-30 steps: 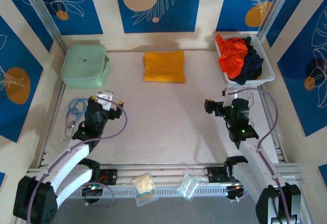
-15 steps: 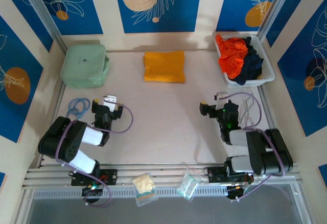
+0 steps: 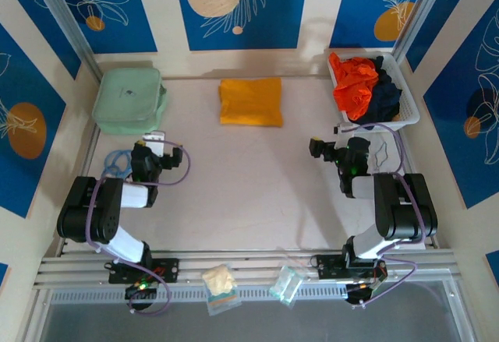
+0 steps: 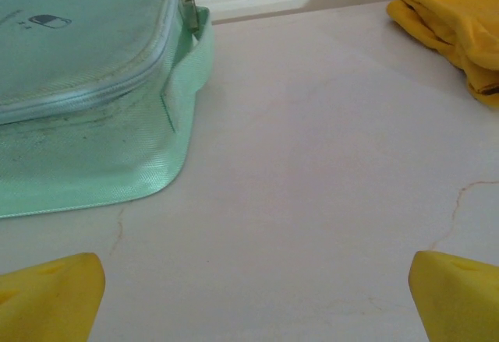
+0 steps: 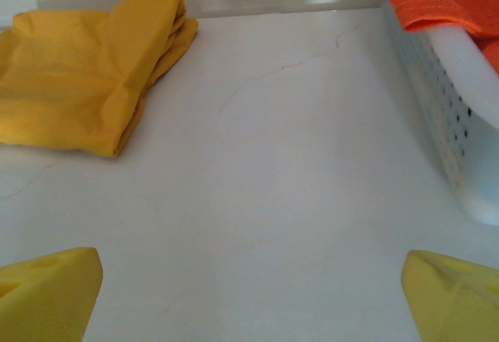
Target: Fold and stack the t-shirts
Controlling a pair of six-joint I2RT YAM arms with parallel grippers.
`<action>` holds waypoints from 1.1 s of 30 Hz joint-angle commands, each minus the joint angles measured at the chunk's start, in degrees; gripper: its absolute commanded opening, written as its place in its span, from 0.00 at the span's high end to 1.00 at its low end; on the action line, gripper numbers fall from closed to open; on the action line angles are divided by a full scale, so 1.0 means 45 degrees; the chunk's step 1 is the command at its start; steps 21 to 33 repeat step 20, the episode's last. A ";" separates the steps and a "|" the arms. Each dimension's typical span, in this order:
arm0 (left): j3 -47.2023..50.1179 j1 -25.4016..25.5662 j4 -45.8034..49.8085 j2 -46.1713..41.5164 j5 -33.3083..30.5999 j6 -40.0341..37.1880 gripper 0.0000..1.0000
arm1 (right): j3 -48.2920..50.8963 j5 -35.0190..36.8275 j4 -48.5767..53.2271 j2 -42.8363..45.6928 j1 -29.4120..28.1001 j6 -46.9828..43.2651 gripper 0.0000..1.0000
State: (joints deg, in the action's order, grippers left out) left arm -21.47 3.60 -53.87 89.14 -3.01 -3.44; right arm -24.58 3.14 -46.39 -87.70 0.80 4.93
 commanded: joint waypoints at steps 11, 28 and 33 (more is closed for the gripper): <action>-0.0072 -0.0076 0.0163 0.0112 0.0512 0.0218 0.01 | 0.0052 -0.0209 0.0206 0.0075 -0.0055 0.0150 0.01; -0.0052 -0.0076 0.0115 0.0085 0.0512 0.0218 0.01 | 0.0091 -0.0189 0.0187 0.0095 -0.0060 0.0155 0.01; -0.0052 -0.0076 0.0115 0.0085 0.0512 0.0218 0.01 | 0.0091 -0.0189 0.0187 0.0095 -0.0060 0.0155 0.01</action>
